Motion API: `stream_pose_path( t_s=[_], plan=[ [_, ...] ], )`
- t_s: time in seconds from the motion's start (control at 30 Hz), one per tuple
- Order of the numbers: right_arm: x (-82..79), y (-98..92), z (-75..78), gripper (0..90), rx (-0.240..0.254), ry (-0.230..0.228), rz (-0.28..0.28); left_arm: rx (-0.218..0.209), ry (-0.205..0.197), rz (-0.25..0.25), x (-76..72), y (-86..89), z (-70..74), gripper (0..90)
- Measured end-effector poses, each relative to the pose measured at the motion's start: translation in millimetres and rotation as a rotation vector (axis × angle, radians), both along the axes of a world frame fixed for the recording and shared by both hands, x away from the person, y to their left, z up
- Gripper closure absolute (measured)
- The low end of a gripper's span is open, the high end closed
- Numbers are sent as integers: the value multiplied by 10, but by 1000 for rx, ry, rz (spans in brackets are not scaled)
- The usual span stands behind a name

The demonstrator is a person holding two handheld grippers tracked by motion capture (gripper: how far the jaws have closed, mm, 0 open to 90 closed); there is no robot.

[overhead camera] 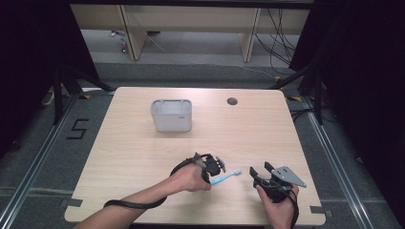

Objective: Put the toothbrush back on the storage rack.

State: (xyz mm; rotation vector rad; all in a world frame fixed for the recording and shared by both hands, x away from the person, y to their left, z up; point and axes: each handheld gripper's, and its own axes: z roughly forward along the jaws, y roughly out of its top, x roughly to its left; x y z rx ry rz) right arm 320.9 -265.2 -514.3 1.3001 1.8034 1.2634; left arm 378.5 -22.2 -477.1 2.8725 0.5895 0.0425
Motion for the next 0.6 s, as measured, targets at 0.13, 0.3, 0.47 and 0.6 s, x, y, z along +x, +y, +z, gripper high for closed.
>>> stream_pose_path(
  t_s=[0.13,0.3,0.47,0.6],
  plan=[
    [-8,5,3,368,14,13,-6,4,-5,-16,-13,7,3,793],
    [-7,0,2,368,6,5,-6,0,-12,-30,-18,15,1,794],
    [-8,0,-2,367,28,11,3,-22,-27,-52,-20,34,57,837],
    [-13,4,-1,366,20,17,5,-14,-45,-60,-31,32,19,836]
  ],
)
